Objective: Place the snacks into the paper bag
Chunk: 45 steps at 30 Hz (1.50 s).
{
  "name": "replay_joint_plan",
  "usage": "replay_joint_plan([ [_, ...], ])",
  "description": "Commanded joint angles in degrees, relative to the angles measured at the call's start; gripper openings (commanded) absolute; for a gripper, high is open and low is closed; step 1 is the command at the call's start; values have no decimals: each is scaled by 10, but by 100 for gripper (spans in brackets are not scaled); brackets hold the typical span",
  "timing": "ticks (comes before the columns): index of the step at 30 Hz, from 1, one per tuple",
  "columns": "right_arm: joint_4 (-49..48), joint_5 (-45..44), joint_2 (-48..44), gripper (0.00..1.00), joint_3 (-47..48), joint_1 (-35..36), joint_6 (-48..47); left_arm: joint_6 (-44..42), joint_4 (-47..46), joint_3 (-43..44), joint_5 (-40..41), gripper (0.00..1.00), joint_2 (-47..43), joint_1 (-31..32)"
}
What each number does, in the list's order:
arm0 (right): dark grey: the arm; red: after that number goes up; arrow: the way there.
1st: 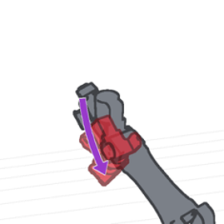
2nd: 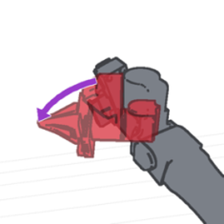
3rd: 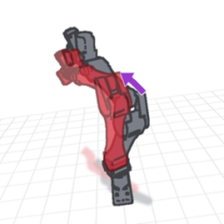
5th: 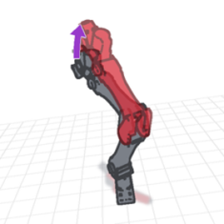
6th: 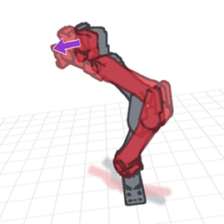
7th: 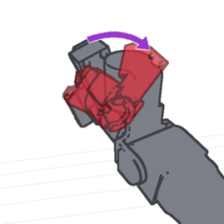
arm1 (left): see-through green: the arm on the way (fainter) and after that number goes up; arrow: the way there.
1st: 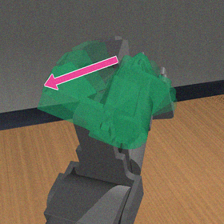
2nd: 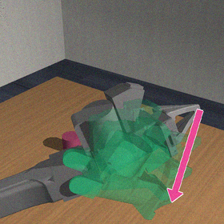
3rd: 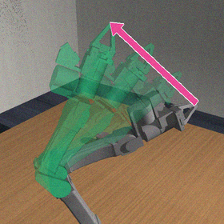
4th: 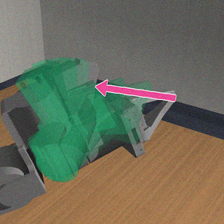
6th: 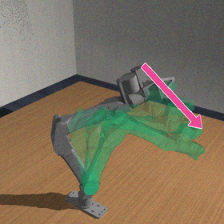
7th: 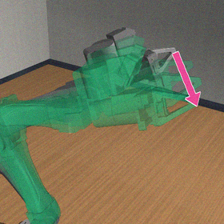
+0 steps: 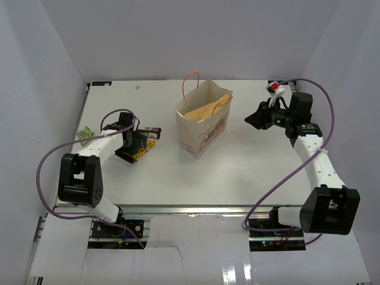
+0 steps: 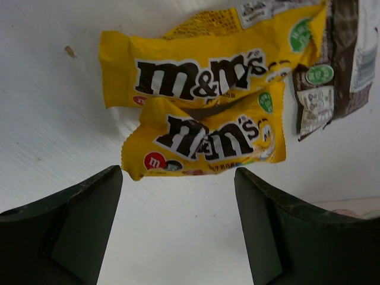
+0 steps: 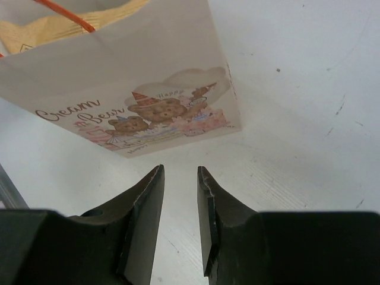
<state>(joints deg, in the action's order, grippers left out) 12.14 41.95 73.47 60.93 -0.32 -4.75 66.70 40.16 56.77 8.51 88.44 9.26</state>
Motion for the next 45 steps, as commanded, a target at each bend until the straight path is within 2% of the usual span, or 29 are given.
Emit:
replay_joint_plan([
  [1,-3,18,-23,35,-12,-16,-18,89,-5,19,-27,85,24,-15],
  [5,-5,27,-28,35,-21,-25,-17,136,-3,18,-21,84,51,-20],
  [9,-2,32,-30,35,-29,-28,-16,151,-10,9,-18,69,64,-27],
  [10,-2,34,-31,35,-34,-28,-17,151,-12,6,-17,59,64,-28],
  [12,-2,35,-33,35,-37,-29,-17,141,-25,-4,-21,46,58,-34],
  [13,-2,35,-34,35,-41,-30,-16,136,-28,-8,-22,34,53,-35],
  [15,-1,37,-37,35,-45,-33,-17,93,-44,-11,-24,21,35,-35],
  [16,-1,38,-39,35,-46,-34,-16,92,-44,-11,-26,19,28,-35],
  [19,4,42,-44,35,-49,-37,-17,19,-60,-3,-44,10,-17,-35],
  [22,8,45,-54,35,-51,-42,-18,-82,-92,0,-95,1,-85,-35],
  [23,9,45,-59,35,-53,-43,-19,-131,-103,0,-120,0,-105,-35],
  [27,14,46,-68,35,-57,-45,-24,-217,-185,4,-240,0,-200,-32],
  [31,17,44,-68,35,-61,-47,-30,-256,-263,49,-314,0,-252,-10],
  [33,19,43,-67,35,-62,-47,-32,-270,-273,78,-316,0,-255,8],
  [38,20,43,-69,35,-64,-48,-33,-316,-275,204,-286,0,-193,116],
  [41,20,41,-73,35,-67,-49,-33,-334,-264,263,-243,0,-131,166],
  [45,24,37,-83,35,-72,-50,-34,-339,-258,316,-141,0,-54,215],
])
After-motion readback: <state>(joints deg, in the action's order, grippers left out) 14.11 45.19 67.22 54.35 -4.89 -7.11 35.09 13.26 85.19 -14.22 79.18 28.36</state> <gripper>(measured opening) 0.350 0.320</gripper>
